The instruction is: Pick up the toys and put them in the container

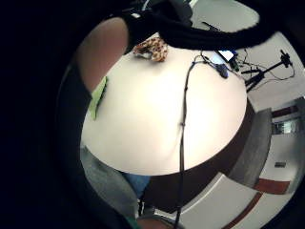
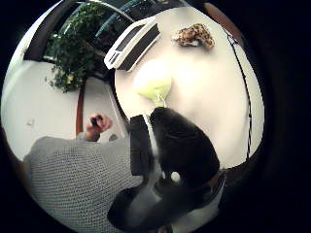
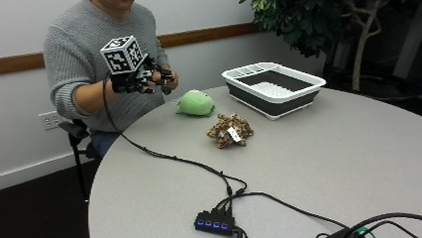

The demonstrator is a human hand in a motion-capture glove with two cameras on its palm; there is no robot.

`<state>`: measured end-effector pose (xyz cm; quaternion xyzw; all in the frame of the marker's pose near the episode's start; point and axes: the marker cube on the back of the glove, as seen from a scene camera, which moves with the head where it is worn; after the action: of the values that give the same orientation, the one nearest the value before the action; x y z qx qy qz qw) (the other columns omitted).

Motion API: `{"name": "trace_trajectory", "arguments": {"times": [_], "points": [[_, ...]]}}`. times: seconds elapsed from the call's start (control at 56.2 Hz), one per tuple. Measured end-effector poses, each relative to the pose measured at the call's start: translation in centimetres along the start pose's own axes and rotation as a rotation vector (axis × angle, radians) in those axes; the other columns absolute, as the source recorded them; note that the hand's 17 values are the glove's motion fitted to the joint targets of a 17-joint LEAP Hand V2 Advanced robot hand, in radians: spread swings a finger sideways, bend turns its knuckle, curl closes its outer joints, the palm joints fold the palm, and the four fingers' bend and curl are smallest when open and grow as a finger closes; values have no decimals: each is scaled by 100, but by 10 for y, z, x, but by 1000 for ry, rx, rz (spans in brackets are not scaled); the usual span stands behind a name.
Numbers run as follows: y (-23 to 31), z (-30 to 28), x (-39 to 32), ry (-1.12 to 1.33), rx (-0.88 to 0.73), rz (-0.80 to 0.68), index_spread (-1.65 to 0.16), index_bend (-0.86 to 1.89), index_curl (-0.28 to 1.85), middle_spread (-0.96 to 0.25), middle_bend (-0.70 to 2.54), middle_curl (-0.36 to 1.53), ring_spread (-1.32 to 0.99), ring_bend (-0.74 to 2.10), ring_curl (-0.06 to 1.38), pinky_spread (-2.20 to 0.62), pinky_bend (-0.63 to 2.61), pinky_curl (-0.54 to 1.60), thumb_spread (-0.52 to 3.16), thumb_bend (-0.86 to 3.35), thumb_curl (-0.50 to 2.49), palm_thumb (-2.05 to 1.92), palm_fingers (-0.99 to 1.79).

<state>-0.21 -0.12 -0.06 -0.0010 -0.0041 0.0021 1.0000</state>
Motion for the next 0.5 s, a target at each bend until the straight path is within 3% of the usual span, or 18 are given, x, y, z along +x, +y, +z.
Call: {"name": "trace_trajectory", "arguments": {"times": [0.196, 0.498], "points": [[-3, -4, -10, 0, -14, 2, -25, 20, 14, -9, 16, 8, -6, 18, 4, 5, 63, 20, 105, -4, 2, -7, -5], [-16, -4, -21, -33, -48, -7, -29, 18, 24, -11, 15, 16, -8, 19, 10, 6, 67, 26, 134, -5, 6, -8, -8]]}}
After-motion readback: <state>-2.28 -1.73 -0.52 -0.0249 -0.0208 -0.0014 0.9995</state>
